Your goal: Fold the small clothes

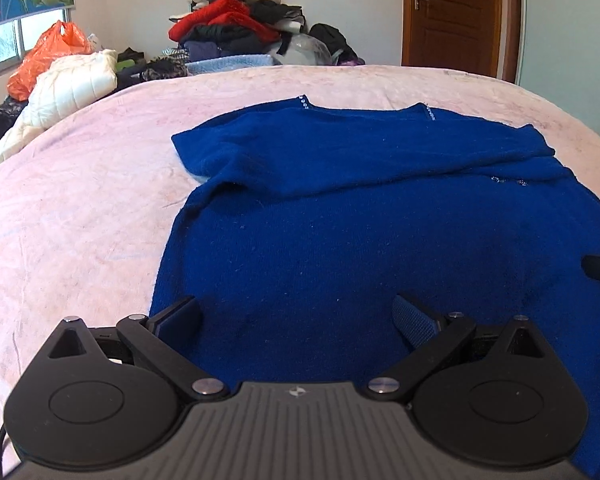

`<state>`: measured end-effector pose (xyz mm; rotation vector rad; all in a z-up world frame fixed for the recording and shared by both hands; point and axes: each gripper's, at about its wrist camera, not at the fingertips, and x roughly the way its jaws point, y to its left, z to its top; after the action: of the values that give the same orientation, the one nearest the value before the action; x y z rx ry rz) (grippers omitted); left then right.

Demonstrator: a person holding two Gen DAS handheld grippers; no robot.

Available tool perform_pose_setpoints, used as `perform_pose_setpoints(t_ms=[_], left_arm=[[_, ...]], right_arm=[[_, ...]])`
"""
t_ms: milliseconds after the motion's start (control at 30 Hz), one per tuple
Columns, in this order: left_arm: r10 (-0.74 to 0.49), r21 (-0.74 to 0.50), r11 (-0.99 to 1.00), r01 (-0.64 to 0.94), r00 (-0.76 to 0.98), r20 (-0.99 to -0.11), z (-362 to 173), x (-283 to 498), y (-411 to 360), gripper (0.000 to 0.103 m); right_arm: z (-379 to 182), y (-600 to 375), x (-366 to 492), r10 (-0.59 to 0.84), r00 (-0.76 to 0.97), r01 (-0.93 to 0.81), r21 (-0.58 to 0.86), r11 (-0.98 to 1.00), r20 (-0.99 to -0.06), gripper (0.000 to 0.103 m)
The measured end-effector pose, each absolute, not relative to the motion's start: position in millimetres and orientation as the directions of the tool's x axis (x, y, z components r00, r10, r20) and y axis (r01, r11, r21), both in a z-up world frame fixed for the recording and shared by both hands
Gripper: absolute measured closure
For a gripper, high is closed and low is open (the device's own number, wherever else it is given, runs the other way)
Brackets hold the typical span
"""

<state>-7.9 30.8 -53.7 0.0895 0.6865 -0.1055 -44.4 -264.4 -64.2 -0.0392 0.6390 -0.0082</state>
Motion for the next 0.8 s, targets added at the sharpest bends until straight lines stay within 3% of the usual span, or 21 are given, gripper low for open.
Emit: perform_pose_setpoints(t_ms=[800], left_arm=[[-0.071, 0.029, 0.993, 0.115, 0.768, -0.636, -54.2, -5.9, 33.8, 0.000]], right_arm=[[-66.1, -267.6, -44.3, -0.005, 0.801, -0.008, -0.019, 1.000, -0.599, 0.000]])
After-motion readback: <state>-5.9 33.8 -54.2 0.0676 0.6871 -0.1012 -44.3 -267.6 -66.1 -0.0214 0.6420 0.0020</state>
